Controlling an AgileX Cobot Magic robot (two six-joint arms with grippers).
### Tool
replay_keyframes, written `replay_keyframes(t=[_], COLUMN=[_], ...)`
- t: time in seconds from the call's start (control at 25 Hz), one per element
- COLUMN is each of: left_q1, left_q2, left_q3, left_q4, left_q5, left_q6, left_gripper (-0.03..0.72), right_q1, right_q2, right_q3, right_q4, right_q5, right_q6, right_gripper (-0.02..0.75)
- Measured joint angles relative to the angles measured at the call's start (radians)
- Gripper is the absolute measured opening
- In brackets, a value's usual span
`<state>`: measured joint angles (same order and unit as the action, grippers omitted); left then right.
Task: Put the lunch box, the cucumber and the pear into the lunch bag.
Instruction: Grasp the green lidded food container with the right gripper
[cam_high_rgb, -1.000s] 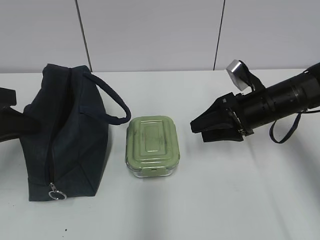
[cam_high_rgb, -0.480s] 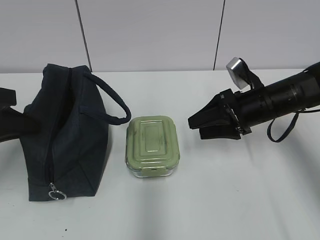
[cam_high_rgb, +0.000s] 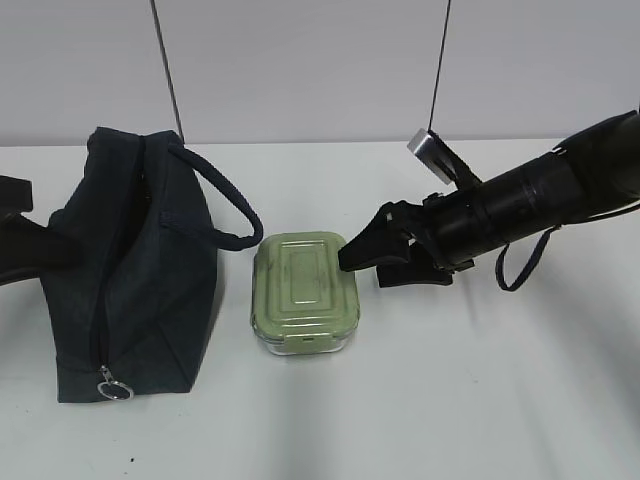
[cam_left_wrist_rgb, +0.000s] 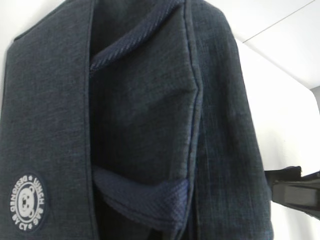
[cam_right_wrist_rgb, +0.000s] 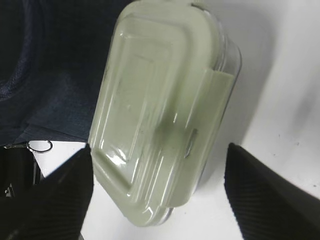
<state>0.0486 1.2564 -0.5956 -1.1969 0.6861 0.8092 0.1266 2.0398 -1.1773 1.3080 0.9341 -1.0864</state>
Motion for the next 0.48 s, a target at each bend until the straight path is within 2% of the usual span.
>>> replay_keyframes(t=[0.48], left_q1=[0.000], left_q2=[0.000], left_q3=[0.000], left_q4=[0.000], left_q5=[0.003], left_q6=[0.000], left_gripper=[-0.018], right_q1=[0.010], right_q2=[0.187], right_q3=[-0.177], right_q4=[0.003], right_q5=[0.105], right_q6=[0.120], right_gripper=[0.627])
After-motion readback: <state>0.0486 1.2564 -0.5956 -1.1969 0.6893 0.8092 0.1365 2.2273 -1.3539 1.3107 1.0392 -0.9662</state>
